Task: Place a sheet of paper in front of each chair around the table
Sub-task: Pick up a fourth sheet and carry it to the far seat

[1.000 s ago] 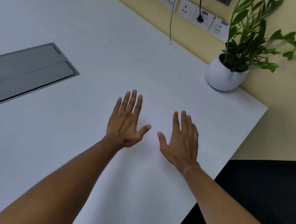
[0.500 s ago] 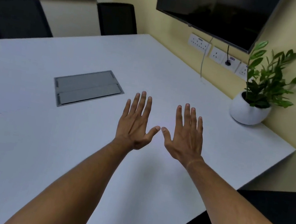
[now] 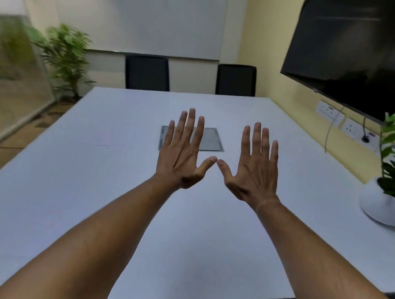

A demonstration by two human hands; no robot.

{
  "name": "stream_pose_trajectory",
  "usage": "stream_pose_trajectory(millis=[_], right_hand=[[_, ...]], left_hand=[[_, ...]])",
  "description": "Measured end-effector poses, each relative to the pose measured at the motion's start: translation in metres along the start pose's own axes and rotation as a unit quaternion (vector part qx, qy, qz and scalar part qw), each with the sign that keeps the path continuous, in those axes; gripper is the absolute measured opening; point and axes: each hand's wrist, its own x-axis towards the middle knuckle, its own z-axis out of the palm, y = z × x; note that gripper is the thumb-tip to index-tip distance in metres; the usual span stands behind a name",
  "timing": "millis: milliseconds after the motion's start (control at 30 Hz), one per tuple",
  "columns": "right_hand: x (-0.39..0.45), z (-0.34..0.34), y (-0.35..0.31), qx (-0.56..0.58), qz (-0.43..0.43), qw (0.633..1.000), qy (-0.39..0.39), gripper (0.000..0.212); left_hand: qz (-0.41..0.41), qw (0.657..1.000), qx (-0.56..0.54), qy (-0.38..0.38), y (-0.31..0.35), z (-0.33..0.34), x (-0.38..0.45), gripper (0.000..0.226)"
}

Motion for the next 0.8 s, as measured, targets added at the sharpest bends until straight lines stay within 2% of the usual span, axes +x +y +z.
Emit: stream_pose_trajectory(millis=[133,367,800], right_hand=[[-0.003,-0.018,-0.044,0.02,-0.046,0.999,0.012,0.104],[-0.011,-0.043,-0.148,0.076,-0.131,0.988,0.031,0.103],[-0.093,-0.098,-0.409,0.183,-0.248,0.95,0.055,0.098]], left_hand=[[-0.045,0.997,0.055,0.001,-0.026,-0.036,-0.032,0.097],[-0.122,0.985,0.122,0.024,-0.104,-0.104,-0.105,0.092],[-0.251,0.945,0.206,0.025,-0.266,-0.24,-0.315,0.094]])
